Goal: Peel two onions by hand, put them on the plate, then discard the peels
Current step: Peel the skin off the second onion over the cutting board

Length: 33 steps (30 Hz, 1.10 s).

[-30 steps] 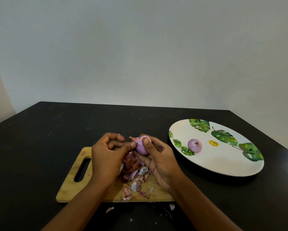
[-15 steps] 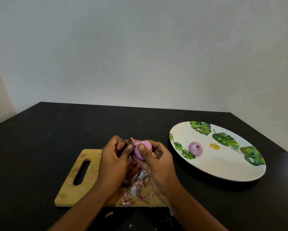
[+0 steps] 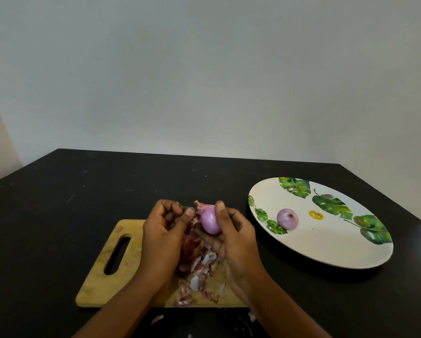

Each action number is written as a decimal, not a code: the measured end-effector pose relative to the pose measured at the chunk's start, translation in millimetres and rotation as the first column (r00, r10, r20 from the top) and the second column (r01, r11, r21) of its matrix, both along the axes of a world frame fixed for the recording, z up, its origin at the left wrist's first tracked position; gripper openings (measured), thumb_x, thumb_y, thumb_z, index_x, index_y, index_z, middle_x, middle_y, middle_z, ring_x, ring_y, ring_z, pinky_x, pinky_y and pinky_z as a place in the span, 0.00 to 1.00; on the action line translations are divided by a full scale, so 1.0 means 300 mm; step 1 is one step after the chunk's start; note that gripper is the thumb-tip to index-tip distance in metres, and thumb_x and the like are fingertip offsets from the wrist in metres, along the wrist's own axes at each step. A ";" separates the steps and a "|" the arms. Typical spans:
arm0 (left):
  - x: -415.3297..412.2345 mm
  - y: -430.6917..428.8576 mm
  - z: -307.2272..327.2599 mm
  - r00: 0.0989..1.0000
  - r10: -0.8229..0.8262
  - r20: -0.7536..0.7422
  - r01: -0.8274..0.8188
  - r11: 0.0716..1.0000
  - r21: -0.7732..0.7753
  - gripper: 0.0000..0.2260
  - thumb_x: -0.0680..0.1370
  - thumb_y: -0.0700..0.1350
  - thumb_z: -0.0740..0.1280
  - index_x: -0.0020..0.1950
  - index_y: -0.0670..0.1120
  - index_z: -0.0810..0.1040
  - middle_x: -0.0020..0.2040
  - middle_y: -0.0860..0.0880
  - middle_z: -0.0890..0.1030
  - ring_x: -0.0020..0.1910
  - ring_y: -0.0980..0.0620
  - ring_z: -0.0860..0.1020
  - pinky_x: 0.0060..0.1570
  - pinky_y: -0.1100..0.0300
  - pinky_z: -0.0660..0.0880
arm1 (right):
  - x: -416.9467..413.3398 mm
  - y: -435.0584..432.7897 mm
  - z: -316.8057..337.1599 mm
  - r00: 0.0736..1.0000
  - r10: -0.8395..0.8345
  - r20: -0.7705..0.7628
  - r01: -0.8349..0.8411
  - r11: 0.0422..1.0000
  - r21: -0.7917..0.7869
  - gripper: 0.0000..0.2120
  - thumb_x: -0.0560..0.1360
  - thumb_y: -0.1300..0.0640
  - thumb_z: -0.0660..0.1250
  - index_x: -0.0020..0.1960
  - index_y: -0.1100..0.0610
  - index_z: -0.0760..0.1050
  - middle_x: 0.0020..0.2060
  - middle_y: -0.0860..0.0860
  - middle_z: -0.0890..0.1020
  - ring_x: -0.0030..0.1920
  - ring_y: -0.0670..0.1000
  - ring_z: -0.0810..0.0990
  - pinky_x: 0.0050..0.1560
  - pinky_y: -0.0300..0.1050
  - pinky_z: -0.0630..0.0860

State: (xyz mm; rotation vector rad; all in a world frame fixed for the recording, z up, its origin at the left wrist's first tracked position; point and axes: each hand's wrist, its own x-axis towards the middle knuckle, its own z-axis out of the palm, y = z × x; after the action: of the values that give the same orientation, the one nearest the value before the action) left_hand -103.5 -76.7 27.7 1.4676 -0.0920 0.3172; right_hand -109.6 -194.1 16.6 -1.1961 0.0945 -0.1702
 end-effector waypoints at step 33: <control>-0.005 0.018 0.031 0.987 -0.129 -0.099 0.102 0.965 -0.242 0.22 0.60 0.42 0.72 0.53 0.42 0.75 0.42 0.45 0.84 0.43 0.48 0.83 0.40 0.58 0.79 | 0.000 0.003 -0.020 0.997 0.071 0.030 -0.068 0.992 -0.105 0.21 0.67 0.44 0.72 0.52 0.57 0.79 0.49 0.58 0.84 0.52 0.59 0.83 0.56 0.60 0.79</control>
State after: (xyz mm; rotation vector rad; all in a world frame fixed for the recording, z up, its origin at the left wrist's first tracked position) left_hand -105.0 -71.4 37.1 1.2350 -0.0459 0.1424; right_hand -109.5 -193.2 10.7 -1.2980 0.0150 -0.1353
